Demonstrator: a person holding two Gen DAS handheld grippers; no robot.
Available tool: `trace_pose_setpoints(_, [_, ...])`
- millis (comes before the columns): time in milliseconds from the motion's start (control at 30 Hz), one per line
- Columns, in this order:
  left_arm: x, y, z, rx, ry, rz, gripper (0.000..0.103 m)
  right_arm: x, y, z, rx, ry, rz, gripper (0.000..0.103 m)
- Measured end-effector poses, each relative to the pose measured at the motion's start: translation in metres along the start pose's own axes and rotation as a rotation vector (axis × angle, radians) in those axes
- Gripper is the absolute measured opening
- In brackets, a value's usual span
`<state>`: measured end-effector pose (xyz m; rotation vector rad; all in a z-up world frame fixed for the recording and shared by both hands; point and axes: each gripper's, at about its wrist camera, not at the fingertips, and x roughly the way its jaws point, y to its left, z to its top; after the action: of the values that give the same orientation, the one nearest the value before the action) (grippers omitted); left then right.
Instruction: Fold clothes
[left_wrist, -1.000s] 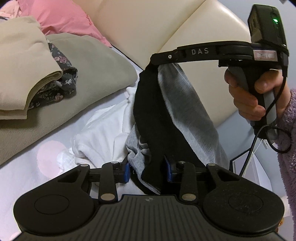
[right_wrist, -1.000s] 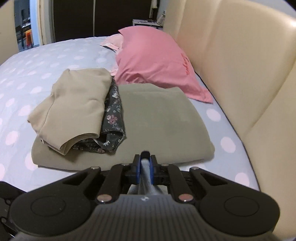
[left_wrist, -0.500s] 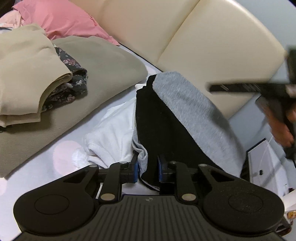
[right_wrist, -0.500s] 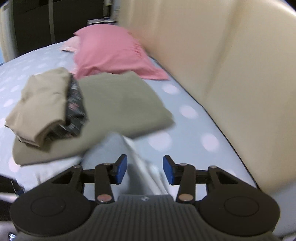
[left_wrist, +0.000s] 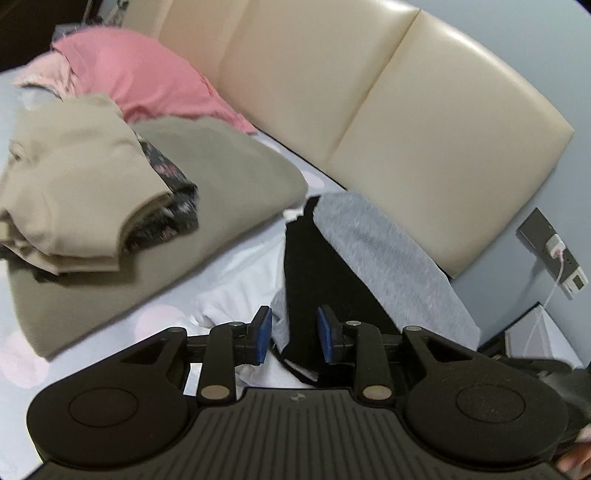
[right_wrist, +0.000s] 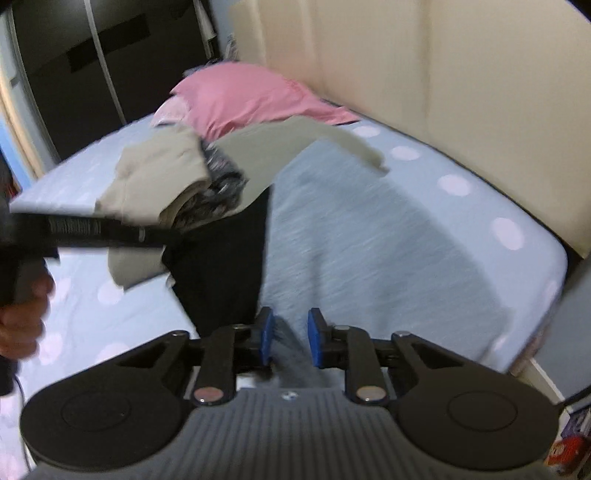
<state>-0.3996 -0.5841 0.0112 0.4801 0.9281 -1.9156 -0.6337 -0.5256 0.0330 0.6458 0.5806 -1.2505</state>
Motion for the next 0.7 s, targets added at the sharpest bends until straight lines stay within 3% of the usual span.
trace_pose_setpoints(167, [-0.015, -0.006, -0.001, 0.02, -0.022, 0.025, 0.024, 0.022, 0.012, -0.007, 0.047, -0.005, -0.021, 0.022])
trace_pose_setpoints(367, [-0.037, -0.024, -0.009, 0.08, -0.056, 0.068, 0.029, -0.002, 0.023, -0.004, 0.006, 0.015, -0.126, 0.022])
trace_pose_setpoints(400, [-0.042, -0.028, -0.011, 0.096, -0.06, 0.077, 0.033, -0.009, 0.024, -0.002, 0.028, 0.003, -0.139, 0.027])
trace_pose_setpoints(500, [-0.058, -0.041, -0.018, 0.137, -0.087, 0.098, 0.048, -0.036, 0.029, 0.0, 0.091, -0.041, -0.165, 0.054])
trace_pose_setpoints(600, [-0.075, -0.051, -0.026, 0.153, -0.122, 0.113, 0.054, -0.066, 0.04, 0.002, 0.137, -0.086, -0.185, 0.072])
trace_pose_setpoints(700, [-0.091, -0.058, -0.032, 0.154, -0.126, 0.107, 0.061, -0.097, 0.049, -0.002, 0.183, -0.113, -0.216, 0.077])
